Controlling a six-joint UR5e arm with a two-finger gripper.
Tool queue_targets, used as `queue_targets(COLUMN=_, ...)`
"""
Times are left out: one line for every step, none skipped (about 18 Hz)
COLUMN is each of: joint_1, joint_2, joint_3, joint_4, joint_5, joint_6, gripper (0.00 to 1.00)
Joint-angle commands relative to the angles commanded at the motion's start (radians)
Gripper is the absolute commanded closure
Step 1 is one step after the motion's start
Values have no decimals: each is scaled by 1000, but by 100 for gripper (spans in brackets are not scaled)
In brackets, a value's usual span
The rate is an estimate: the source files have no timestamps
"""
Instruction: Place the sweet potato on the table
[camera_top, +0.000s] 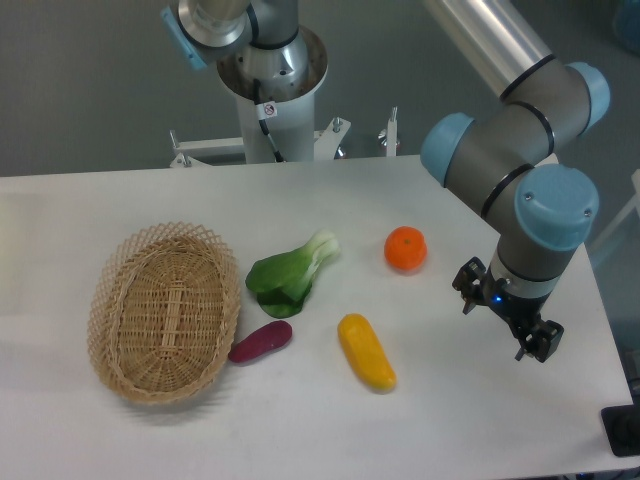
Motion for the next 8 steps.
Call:
queue_targets(joint_1=0, joint_2=0, joint_3=-3, joint_4=0, joint_5=3, joint_6=0, gripper=0)
queue_targets(joint_1=0, joint_2=0, joint_3=-3, joint_4=0, joint_5=3, joint_6=0, gripper=0)
queue_targets(joint_1=0, joint_2=0, joint_3=-5, joint_4=0, joint_5=2, joint_6=0, gripper=0)
queue_targets(joint_1=0, joint_2=2, joint_3=-5, joint_4=0, joint_5=2, joint_6=0, gripper=0)
queue_targets(joint_1=0, joint_2=2, joint_3=-6, joint_4=0, joint_5=0, joint_6=0, gripper=0)
queue_targets(joint_1=0, joint_2=2, joint_3=-6, joint_4=0, joint_5=0, joint_6=0, gripper=0)
queue_targets(joint_1=0, joint_2=2, joint_3=-6, joint_4=0, joint_5=0, joint_6=0, gripper=0)
queue_targets(joint_1=0, joint_2=2, joint_3=-6, joint_4=0, joint_5=0, joint_6=0, gripper=0)
